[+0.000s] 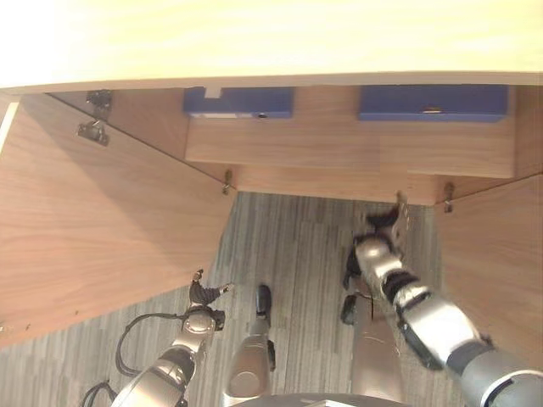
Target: Put the empty folder in the office cabinet
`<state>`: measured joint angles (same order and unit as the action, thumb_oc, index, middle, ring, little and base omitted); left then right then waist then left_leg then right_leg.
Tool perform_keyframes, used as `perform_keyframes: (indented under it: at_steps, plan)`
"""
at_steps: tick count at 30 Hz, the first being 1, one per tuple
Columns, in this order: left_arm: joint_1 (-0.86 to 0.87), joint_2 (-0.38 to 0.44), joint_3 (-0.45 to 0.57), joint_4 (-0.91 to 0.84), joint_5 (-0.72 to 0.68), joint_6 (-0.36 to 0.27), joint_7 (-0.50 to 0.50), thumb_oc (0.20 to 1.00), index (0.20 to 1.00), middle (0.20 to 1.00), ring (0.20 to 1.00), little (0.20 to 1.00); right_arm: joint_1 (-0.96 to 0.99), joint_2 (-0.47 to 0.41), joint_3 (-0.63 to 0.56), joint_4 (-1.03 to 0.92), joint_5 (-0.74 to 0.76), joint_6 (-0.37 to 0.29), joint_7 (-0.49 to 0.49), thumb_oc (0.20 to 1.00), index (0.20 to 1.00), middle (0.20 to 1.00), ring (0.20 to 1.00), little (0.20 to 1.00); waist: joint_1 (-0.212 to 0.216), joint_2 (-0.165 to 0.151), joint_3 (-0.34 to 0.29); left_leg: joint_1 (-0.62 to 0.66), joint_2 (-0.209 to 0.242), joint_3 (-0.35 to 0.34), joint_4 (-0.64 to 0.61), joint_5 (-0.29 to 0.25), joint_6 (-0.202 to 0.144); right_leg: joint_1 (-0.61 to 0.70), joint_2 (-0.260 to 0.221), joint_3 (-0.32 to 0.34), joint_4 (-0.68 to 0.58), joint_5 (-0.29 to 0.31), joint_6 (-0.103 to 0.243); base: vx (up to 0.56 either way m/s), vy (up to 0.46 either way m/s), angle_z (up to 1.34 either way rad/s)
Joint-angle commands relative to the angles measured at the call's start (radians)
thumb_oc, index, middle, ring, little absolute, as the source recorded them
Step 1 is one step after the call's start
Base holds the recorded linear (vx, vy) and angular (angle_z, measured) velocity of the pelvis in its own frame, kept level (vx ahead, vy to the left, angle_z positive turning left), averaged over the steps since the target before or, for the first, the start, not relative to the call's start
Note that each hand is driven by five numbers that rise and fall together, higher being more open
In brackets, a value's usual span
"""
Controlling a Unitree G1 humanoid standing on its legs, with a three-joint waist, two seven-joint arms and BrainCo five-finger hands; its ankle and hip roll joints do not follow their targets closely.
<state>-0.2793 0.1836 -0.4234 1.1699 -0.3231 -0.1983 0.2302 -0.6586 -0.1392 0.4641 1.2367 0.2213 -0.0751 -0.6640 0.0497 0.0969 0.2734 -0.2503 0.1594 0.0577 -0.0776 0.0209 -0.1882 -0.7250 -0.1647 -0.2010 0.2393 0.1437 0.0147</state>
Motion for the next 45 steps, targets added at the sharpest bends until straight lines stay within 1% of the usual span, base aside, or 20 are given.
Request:
perform_keyframes:
  at_steps: [1,2,3,4,5,8,9,12,13,17,20,22,25,29,31,33,35,38,43,45]
  plan:
    - [-0.045,0.034,0.011,0.034,0.03,0.003,0.031,1.0,1.0,1.0,1.0,1.0,-0.213,-0.039,-0.048,0.052,-0.041,-0.018,-0.002,1.0,1.0,1.0,1.0,1.0,0.035,0.055,0.095,0.115,0.04,0.002,0.05,-0.106,0.002,-0.026,-0.086,0.111,0.011,0.032,0.16,-0.02,-0.016,-0.12]
    - [-0.039,0.036,0.017,0.049,0.049,0.009,0.027,1.0,1.0,1.0,1.0,1.0,-0.177,-0.032,-0.034,0.044,-0.067,-0.015,0.024,1.0,1.0,1.0,1.0,1.0,0.023,0.039,0.1,0.127,0.038,0.004,0.057,-0.119,0.002,-0.014,-0.086,0.116,-0.003,0.042,0.163,-0.12,-0.009,-0.07]
    - [-0.014,0.05,0.037,0.087,0.103,0.028,-0.005,1.0,1.0,1.0,1.0,1.0,-0.035,-0.018,0.06,0.009,-0.163,0.007,0.139,1.0,1.0,1.0,1.0,1.0,-0.02,-0.025,0.115,0.181,0.03,0.016,0.082,-0.16,0.007,0.05,-0.088,0.13,-0.064,0.085,0.174,-0.16,0.003,-0.06]
    - [-0.014,0.054,0.049,0.104,0.12,0.038,-0.024,1.0,1.0,1.0,1.0,1.0,0.019,-0.022,0.08,-0.014,-0.184,0.008,0.176,1.0,1.0,1.0,1.0,1.0,-0.04,-0.052,0.119,0.204,0.025,0.017,0.088,-0.177,0.011,0.073,-0.089,0.138,-0.084,0.101,0.18,-0.15,0.02,-0.04]
    - [-0.014,0.054,0.049,0.104,0.12,0.038,-0.024,1.0,1.0,1.0,1.0,1.0,0.019,-0.022,0.08,-0.014,-0.184,0.008,0.176,1.0,1.0,1.0,1.0,1.0,-0.04,-0.052,0.119,0.204,0.025,0.017,0.088,-0.177,0.011,0.073,-0.089,0.138,-0.084,0.101,0.18,-0.07,0.009,-0.15]
    - [0.016,0.066,0.071,0.115,0.144,0.05,-0.066,1.0,1.0,1.0,1.0,1.0,0.117,-0.056,0.137,-0.092,-0.235,0.006,0.263,1.0,1.0,1.0,1.0,1.0,-0.06,-0.096,0.126,0.238,0.02,0.017,0.11,-0.203,0.019,0.116,-0.095,0.147,-0.115,0.123,0.186,-0.07,0.0,-0.19]
    - [0.04,0.068,0.095,0.117,0.134,0.057,-0.101,1.0,1.0,1.0,1.0,1.0,0.181,-0.083,0.145,-0.135,-0.257,0.006,0.312,1.0,1.0,1.0,1.0,1.0,-0.069,-0.127,0.127,0.269,0.02,0.023,0.125,-0.228,0.024,0.153,-0.098,0.148,-0.134,0.14,0.193,-0.06,-0.001,-0.06]
    - [0.066,0.083,0.119,0.125,0.147,0.063,-0.133,1.0,1.0,1.0,1.0,1.0,0.231,-0.098,0.147,-0.15,-0.274,0.005,0.36,1.0,1.0,1.0,1.0,1.0,-0.077,-0.156,0.121,0.296,0.01,0.025,0.136,-0.244,0.031,0.183,-0.105,0.149,-0.153,0.154,0.199,-0.04,0.019,-0.04]
    - [0.109,0.101,0.155,0.151,0.189,0.073,-0.156,1.0,1.0,1.0,1.0,1.0,0.289,-0.105,0.131,-0.132,-0.287,0.008,0.398,1.0,1.0,1.0,1.0,1.0,-0.078,-0.181,0.101,0.335,0.004,0.032,0.145,-0.267,0.039,0.221,-0.116,0.144,-0.167,0.166,0.207,0.0,0.044,-0.04]
    - [0.156,0.115,0.182,0.171,0.241,0.081,-0.18,1.0,1.0,1.0,1.0,1.0,0.379,-0.118,0.097,-0.122,-0.294,0.003,0.451,1.0,1.0,1.0,1.0,1.0,-0.081,-0.209,0.075,0.401,-0.008,0.035,0.152,-0.3,0.052,0.292,-0.137,0.143,-0.19,0.184,0.224,0.01,0.063,-0.15]
    - [0.2,0.118,0.205,0.181,0.29,0.085,-0.208,1.0,1.0,1.0,1.0,1.0,0.49,-0.121,0.037,-0.127,-0.269,-0.009,0.501,1.0,1.0,1.0,1.0,1.0,-0.094,-0.239,0.038,0.446,-0.046,0.028,0.178,-0.335,0.076,0.361,-0.172,0.149,-0.229,0.228,0.244,-0.03,0.118,-0.04]
    - [0.201,0.118,0.205,0.181,0.29,0.085,-0.208,1.0,1.0,1.0,1.0,1.0,0.491,-0.121,0.037,-0.127,-0.269,-0.009,0.501,1.0,1.0,1.0,1.0,1.0,-0.094,-0.239,0.039,0.448,-0.046,0.028,0.179,-0.335,0.076,0.364,-0.172,0.148,-0.231,0.229,0.245,-0.03,0.067,-0.01]
    - [0.219,0.108,0.197,0.18,0.334,0.078,-0.202,1.0,1.0,1.0,1.0,1.0,0.572,-0.129,-0.021,-0.163,-0.252,-0.02,0.516,1.0,1.0,1.0,1.0,1.0,-0.115,-0.25,0.029,0.457,-0.101,0.024,0.214,-0.352,0.11,0.412,-0.199,0.137,-0.284,0.296,0.247,-0.11,0.191,-0.02]
    - [0.227,0.096,0.201,0.171,0.336,0.07,-0.192,1.0,1.0,1.0,1.0,1.0,0.607,-0.135,-0.038,-0.181,-0.254,-0.028,0.515,1.0,1.0,1.0,1.0,1.0,-0.145,-0.244,0.015,0.457,-0.147,0.05,0.194,-0.316,0.136,0.411,-0.222,0.104,-0.296,0.356,0.247,-0.09,0.166,-0.08]
    - [0.245,0.079,0.207,0.163,0.321,0.069,-0.185,1.0,1.0,1.0,1.0,1.0,0.646,-0.151,-0.047,-0.219,-0.261,-0.039,0.509,1.0,1.0,1.0,1.0,1.0,-0.163,-0.21,0.006,0.45,-0.126,0.092,0.146,-0.254,0.143,0.415,-0.219,0.039,-0.25,0.319,0.247,-0.21,0.181,-0.38]
    - [0.249,0.074,0.212,0.164,0.314,0.07,-0.178,1.0,1.0,1.0,1.0,1.0,0.669,-0.149,-0.049,-0.225,-0.263,-0.044,0.506,1.0,1.0,1.0,1.0,1.0,-0.165,-0.204,-0.01,0.433,-0.125,0.116,0.115,-0.22,0.152,0.432,-0.212,0.05,-0.203,0.276,0.243,-0.22,0.093,-0.46]
    - [0.249,0.075,0.212,0.164,0.314,0.07,-0.178,1.0,1.0,1.0,1.0,1.0,0.669,-0.149,-0.049,-0.225,-0.263,-0.044,0.506,1.0,1.0,1.0,1.0,1.0,-0.167,-0.209,-0.013,0.429,-0.13,0.115,0.112,-0.215,0.153,0.428,-0.217,0.052,-0.203,0.278,0.244,-0.15,0.015,-0.47]
    - [0.282,0.062,0.252,0.185,0.3,0.071,-0.167,1.0,1.0,1.0,1.0,1.0,0.732,-0.122,-0.113,-0.237,-0.172,-0.08,0.501,1.0,1.0,1.0,1.0,1.0,-0.14,-0.194,-0.083,0.374,-0.119,0.201,0.059,-0.144,0.162,0.533,-0.177,0.086,-0.102,0.147,0.216,-0.3,0.011,-0.35]
    - [0.315,0.051,0.277,0.205,0.285,0.077,-0.176,1.0,1.0,1.0,1.0,1.0,0.766,-0.087,-0.171,-0.188,-0.106,-0.091,0.494,1.0,1.0,1.0,1.0,1.0,-0.122,-0.187,-0.14,0.344,-0.101,0.265,0.021,-0.093,0.157,0.593,-0.172,0.088,-0.07,0.131,0.216,-0.11,-0.037,-0.7]
    - [0.323,0.048,0.282,0.213,0.277,0.08,-0.179,1.0,1.0,1.0,1.0,1.0,0.78,-0.075,-0.212,-0.17,-0.081,-0.096,0.468,1.0,1.0,1.0,1.0,1.0,-0.121,-0.19,-0.167,0.336,-0.097,0.286,0.011,-0.082,0.151,0.611,-0.178,0.085,-0.08,0.155,0.222,-0.01,-0.102,-1.02]
